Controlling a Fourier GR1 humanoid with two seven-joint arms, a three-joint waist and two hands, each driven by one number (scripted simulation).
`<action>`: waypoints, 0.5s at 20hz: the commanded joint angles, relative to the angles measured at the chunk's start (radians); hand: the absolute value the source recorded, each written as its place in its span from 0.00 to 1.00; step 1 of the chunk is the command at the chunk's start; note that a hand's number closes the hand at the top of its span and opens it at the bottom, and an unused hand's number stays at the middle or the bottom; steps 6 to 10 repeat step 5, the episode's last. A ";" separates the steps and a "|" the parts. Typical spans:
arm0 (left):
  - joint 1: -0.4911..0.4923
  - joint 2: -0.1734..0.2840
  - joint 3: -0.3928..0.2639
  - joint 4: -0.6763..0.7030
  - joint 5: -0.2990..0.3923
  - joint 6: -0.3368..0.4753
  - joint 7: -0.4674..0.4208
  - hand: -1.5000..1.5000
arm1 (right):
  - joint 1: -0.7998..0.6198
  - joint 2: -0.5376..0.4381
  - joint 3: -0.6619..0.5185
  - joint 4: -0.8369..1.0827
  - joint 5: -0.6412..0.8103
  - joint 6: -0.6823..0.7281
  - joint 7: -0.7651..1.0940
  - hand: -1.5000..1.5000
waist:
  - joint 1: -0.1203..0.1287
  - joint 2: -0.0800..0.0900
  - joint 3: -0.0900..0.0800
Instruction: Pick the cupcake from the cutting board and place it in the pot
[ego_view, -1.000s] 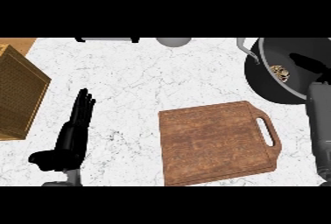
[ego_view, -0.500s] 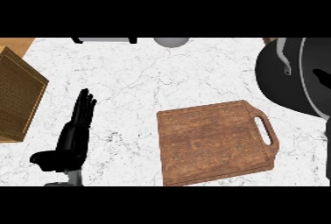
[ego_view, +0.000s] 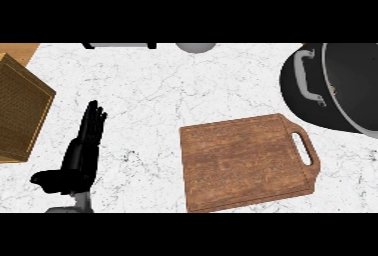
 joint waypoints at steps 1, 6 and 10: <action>-0.032 0.007 0.025 0.058 0.005 -0.016 -0.018 0.50 | 0.111 0.070 0.023 -0.189 -0.029 -0.047 0.037 0.00 | -0.007 0.000 0.000; 0.017 0.016 0.027 -0.020 0.014 -0.032 0.004 0.50 | 0.163 0.030 0.005 -0.168 -0.108 -0.064 -0.014 0.00 | 0.002 0.001 0.001; 0.017 0.016 0.027 -0.020 0.014 -0.032 0.004 0.50 | 0.163 0.030 0.005 -0.168 -0.108 -0.064 -0.014 0.00 | 0.002 0.001 0.001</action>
